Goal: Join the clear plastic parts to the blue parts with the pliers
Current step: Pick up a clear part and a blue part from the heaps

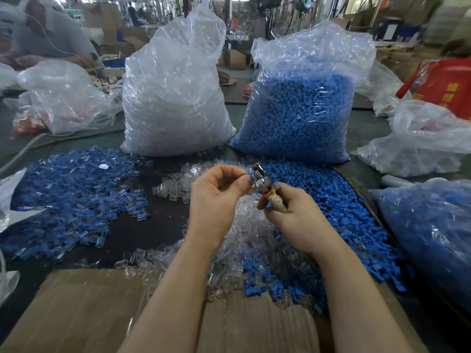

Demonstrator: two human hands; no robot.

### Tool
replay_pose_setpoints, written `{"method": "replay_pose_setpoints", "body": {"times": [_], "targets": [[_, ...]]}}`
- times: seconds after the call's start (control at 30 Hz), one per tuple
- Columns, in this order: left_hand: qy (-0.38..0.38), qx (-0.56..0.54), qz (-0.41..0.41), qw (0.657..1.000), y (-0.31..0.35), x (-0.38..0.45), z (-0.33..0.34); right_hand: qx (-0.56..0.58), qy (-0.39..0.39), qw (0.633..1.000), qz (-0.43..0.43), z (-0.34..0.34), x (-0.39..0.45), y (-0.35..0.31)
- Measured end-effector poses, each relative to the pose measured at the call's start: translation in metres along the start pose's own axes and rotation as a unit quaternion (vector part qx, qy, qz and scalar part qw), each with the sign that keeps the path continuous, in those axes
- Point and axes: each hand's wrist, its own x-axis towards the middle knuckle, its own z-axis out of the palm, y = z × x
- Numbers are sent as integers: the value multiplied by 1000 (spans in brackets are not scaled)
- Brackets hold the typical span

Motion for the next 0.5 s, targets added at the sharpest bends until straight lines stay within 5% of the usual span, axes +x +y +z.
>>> {"method": "replay_pose_setpoints", "body": {"times": [0.33, 0.5], "targets": [[10, -40, -89, 995, 2, 3, -6, -69, 32, 997, -9, 1, 2, 0], [210, -232, -255, 915, -4, 16, -47, -193, 92, 975, 66, -8, 6, 11]]}}
